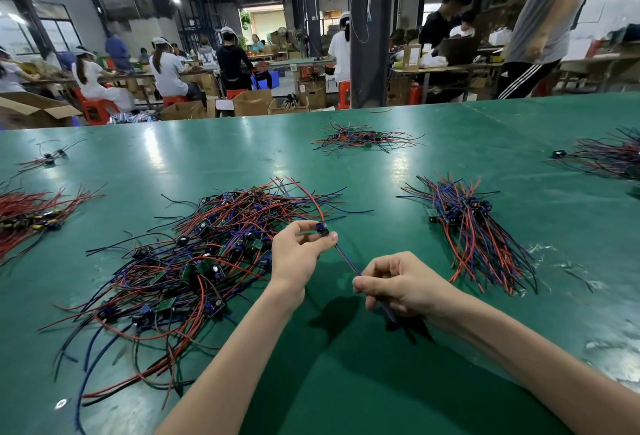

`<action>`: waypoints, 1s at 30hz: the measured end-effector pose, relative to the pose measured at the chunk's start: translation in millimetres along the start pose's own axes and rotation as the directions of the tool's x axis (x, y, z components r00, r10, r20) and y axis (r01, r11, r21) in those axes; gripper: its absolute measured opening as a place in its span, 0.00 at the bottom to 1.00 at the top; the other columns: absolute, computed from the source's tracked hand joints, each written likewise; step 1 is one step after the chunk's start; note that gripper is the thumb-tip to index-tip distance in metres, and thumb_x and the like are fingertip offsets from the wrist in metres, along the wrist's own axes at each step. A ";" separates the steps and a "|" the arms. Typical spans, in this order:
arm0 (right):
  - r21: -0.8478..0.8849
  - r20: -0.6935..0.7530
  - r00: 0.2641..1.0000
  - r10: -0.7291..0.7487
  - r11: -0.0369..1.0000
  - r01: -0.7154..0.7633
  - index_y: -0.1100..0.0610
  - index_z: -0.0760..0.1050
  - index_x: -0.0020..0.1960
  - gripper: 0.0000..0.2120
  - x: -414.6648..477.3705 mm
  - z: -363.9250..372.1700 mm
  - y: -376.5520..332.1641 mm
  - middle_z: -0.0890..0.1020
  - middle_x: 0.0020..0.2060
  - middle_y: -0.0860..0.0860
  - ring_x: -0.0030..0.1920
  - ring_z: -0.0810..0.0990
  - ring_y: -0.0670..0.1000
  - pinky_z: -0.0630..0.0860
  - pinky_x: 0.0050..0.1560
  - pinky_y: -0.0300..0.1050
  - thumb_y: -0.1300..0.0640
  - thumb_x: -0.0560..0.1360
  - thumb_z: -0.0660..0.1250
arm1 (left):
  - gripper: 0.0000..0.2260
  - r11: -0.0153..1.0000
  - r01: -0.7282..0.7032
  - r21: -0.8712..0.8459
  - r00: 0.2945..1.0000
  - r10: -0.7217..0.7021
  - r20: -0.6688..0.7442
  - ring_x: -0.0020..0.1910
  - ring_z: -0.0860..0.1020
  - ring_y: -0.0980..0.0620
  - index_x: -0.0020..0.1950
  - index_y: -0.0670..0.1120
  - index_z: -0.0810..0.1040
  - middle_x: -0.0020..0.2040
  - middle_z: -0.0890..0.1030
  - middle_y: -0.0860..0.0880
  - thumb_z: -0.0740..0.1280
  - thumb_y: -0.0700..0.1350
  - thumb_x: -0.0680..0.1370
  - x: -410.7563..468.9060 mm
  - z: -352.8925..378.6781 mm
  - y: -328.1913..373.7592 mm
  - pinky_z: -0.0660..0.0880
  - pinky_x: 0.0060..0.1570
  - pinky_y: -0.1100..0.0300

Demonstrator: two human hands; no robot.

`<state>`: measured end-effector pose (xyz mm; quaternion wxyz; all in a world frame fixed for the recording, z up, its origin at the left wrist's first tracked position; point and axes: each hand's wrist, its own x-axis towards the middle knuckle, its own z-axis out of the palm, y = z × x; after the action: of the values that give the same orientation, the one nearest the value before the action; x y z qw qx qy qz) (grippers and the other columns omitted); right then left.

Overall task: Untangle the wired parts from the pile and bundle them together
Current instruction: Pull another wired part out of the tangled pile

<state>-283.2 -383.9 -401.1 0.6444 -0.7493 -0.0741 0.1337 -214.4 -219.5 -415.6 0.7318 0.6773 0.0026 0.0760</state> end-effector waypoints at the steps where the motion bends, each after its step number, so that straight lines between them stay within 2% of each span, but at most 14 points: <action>1: -0.009 0.000 1.000 0.007 1.000 -0.007 0.62 0.75 0.38 0.08 -0.3 0.7 -0.4 0.79 0.24 0.53 0.15 0.60 0.43 0.54 0.18 0.30 0.61 0.75 0.68 | 0.12 1.000 -0.003 0.006 1.000 0.003 -0.010 0.28 0.73 0.63 0.43 0.47 0.77 0.34 0.75 0.51 0.76 0.36 0.68 0.9 -0.9 -0.4 0.70 0.29 0.73; 6: -0.098 0.023 0.997 0.074 0.993 -0.072 0.60 0.74 0.38 0.09 -4.3 0.3 -1.6 0.76 0.21 0.52 0.16 0.59 0.44 0.56 0.19 0.31 0.59 0.75 0.68 | 0.11 1.000 -0.005 0.026 0.998 0.007 -0.067 0.33 0.73 0.60 0.44 0.46 0.77 0.36 0.77 0.51 0.76 0.37 0.68 5.8 -7.5 -3.4 0.70 0.31 0.73; 9: -0.119 0.019 0.997 0.071 0.991 -0.068 0.59 0.74 0.39 0.07 -5.9 1.3 -2.4 0.77 0.24 0.53 0.18 0.61 0.45 0.56 0.20 0.33 0.61 0.75 0.68 | 0.11 1.000 0.005 0.016 0.997 -0.004 -0.078 0.34 0.73 0.58 0.45 0.46 0.77 0.37 0.77 0.50 0.76 0.36 0.69 7.1 -8.1 -4.2 0.70 0.30 0.74; 14: -0.151 0.061 0.995 0.072 0.987 -0.062 0.60 0.73 0.43 0.04 -9.6 0.0 -7.1 0.74 0.27 0.53 0.18 0.66 0.43 0.57 0.17 0.32 0.63 0.77 0.66 | 0.11 1.000 0.011 0.004 0.998 -0.011 -0.066 0.35 0.73 0.58 0.45 0.47 0.77 0.37 0.76 0.50 0.76 0.37 0.69 7.9 -8.7 -5.6 0.70 0.31 0.74; 18: -0.206 0.097 0.991 0.092 0.976 -0.071 0.58 0.70 0.43 0.06 -9.4 -1.5 -8.1 0.70 0.23 0.49 0.18 0.60 0.43 0.56 0.18 0.32 0.60 0.78 0.64 | 0.11 1.000 0.001 0.014 0.999 0.000 -0.054 0.33 0.72 0.58 0.44 0.47 0.76 0.35 0.74 0.52 0.76 0.37 0.69 6.7 -7.9 -8.0 0.70 0.32 0.72; 22: -0.179 0.062 0.988 0.139 0.976 -0.126 0.58 0.70 0.44 0.05 -6.2 -3.9 -6.6 0.68 0.23 0.49 0.19 0.57 0.43 0.55 0.18 0.31 0.60 0.79 0.63 | 0.10 1.000 0.013 -0.015 0.999 -0.014 -0.053 0.31 0.73 0.59 0.46 0.45 0.76 0.35 0.73 0.51 0.75 0.37 0.70 7.6 -7.8 -8.3 0.73 0.31 0.69; 27: -0.110 -0.002 0.971 0.238 0.965 -0.237 0.59 0.70 0.43 0.06 -2.3 -11.0 -5.9 0.68 0.21 0.50 0.17 0.56 0.43 0.52 0.17 0.30 0.62 0.78 0.64 | 0.09 0.996 0.037 -0.083 0.998 -0.040 -0.038 0.33 0.77 0.56 0.46 0.43 0.75 0.35 0.73 0.48 0.73 0.34 0.71 6.3 -3.8 -5.4 0.77 0.31 0.65; 30: -0.071 -0.009 0.960 0.279 0.958 -0.278 0.60 0.71 0.43 0.06 0.2 -13.4 -6.4 0.68 0.20 0.50 0.16 0.55 0.42 0.51 0.17 0.29 0.63 0.78 0.64 | 0.10 0.969 0.099 -0.227 0.993 -0.109 -0.034 0.29 0.78 0.55 0.45 0.42 0.74 0.35 0.76 0.46 0.72 0.31 0.71 4.6 -2.0 -0.2 0.77 0.31 0.64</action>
<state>-278.7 -395.5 -393.1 0.5918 -0.7748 0.0270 0.2207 -210.0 -217.0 -415.4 0.8064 0.5872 0.0463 0.0527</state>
